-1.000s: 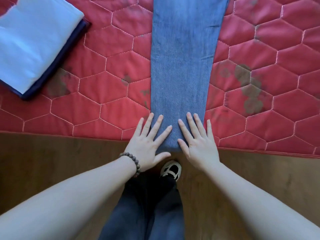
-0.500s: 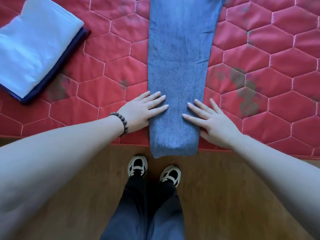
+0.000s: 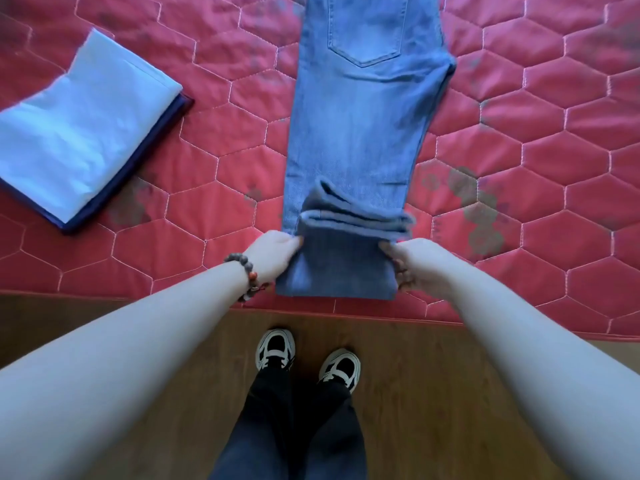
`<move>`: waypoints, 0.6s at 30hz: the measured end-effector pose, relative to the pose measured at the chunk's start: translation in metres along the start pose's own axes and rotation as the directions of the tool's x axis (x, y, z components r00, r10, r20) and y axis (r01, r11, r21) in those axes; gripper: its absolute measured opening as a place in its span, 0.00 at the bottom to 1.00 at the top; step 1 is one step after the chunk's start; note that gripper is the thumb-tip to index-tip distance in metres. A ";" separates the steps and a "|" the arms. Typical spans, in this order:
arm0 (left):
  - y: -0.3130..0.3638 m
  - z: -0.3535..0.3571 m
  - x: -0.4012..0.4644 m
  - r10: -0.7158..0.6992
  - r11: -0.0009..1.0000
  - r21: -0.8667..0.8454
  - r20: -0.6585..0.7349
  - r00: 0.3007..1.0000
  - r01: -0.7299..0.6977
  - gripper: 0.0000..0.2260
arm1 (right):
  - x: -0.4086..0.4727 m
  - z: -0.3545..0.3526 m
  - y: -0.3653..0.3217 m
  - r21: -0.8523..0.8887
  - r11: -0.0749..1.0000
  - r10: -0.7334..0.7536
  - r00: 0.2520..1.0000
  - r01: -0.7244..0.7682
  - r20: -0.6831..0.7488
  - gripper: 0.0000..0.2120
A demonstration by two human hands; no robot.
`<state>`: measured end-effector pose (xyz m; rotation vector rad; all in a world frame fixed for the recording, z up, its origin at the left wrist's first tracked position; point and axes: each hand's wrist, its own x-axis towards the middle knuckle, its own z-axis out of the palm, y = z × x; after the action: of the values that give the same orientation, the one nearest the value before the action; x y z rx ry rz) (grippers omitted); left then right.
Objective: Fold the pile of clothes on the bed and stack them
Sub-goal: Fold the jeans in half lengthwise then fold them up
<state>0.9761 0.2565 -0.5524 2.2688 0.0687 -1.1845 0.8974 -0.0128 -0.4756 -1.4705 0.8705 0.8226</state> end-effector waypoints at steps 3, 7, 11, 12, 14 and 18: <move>0.034 0.010 -0.021 0.091 0.996 -0.006 -0.037 0.995 -0.092 0.21 | 0.011 0.007 0.008 -0.060 0.998 0.011 0.996 -0.016 -0.083 0.15; 0.047 0.014 -0.023 0.099 0.973 -0.186 -0.208 0.973 -0.139 0.13 | 0.016 0.011 0.015 0.066 0.989 -0.117 0.967 0.136 -0.227 0.10; 0.069 0.016 -0.022 0.185 0.893 -0.355 -0.267 0.946 -0.275 0.07 | 0.017 0.024 0.015 0.204 0.939 -0.220 0.939 0.278 -0.265 0.07; 0.070 0.017 -0.020 0.234 0.882 -0.329 -0.312 0.921 -0.336 0.07 | 0.016 0.028 0.014 0.194 0.926 -0.263 0.921 0.325 -0.286 0.09; 0.079 0.013 -0.022 0.276 0.849 -0.331 -0.389 0.879 -0.413 0.06 | 0.014 0.033 0.008 0.128 0.901 -0.349 0.866 0.415 -0.358 0.12; 0.104 -0.011 -0.030 0.320 0.782 -0.347 -0.489 0.811 -0.518 0.08 | 0.004 0.027 -0.027 0.033 0.844 -0.463 0.760 0.535 -0.456 0.17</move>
<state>0.9970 0.1818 -0.4761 1.9085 -0.0093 -0.3805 0.9225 0.0153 -0.4683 -1.6616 0.7806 0.0100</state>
